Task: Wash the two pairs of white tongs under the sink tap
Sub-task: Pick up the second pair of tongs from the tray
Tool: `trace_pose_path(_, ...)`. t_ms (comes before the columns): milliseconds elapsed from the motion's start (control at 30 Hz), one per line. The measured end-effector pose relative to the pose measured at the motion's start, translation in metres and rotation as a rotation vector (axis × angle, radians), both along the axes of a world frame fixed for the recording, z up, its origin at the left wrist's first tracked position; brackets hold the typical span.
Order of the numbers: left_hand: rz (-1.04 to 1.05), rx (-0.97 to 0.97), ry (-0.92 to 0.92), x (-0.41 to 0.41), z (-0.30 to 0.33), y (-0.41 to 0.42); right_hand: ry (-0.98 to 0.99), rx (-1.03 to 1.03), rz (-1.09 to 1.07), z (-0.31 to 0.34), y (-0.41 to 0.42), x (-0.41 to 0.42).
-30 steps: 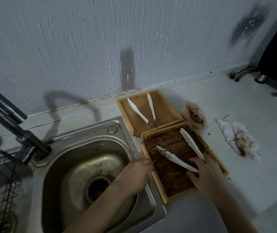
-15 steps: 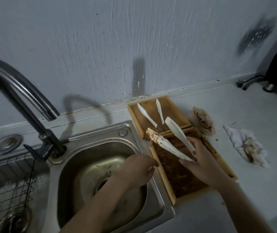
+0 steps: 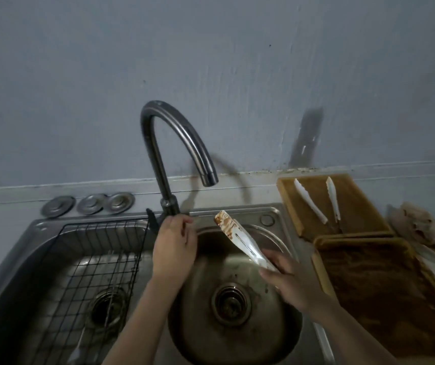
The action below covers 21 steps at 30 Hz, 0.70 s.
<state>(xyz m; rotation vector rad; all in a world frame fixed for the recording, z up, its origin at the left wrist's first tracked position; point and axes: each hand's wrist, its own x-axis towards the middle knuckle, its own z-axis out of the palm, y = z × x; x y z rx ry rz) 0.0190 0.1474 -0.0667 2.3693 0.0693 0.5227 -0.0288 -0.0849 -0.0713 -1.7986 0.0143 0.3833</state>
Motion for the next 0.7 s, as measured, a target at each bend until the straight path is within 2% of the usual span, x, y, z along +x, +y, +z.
trace_pose_path(67,0.178,-0.027,-0.07,0.006,0.0,0.023,0.045,-0.028,0.011,-0.004,0.016,0.007)
trace_pose_path(133,0.263,-0.049,-0.06,0.015,0.0,0.041,0.065,-0.019,0.014,-0.006,0.025,0.014)
trace_pose_path(233,0.221,-0.176,0.134,0.034,-0.003,0.059,0.084,0.002,0.037,-0.005,0.036,0.025)
trace_pose_path(300,0.199,-0.172,0.195,0.045,-0.007,0.064,0.084,-0.001,0.04,-0.007,0.042,0.031)
trace_pose_path(433,0.254,-0.051,0.116,0.054,-0.012,0.063,0.112,-0.035,0.042,-0.013,0.047,0.036)
trace_pose_path(700,0.276,-0.129,0.097,0.055,-0.021,0.06,0.184,-0.111,0.027,-0.026,0.057,0.04)
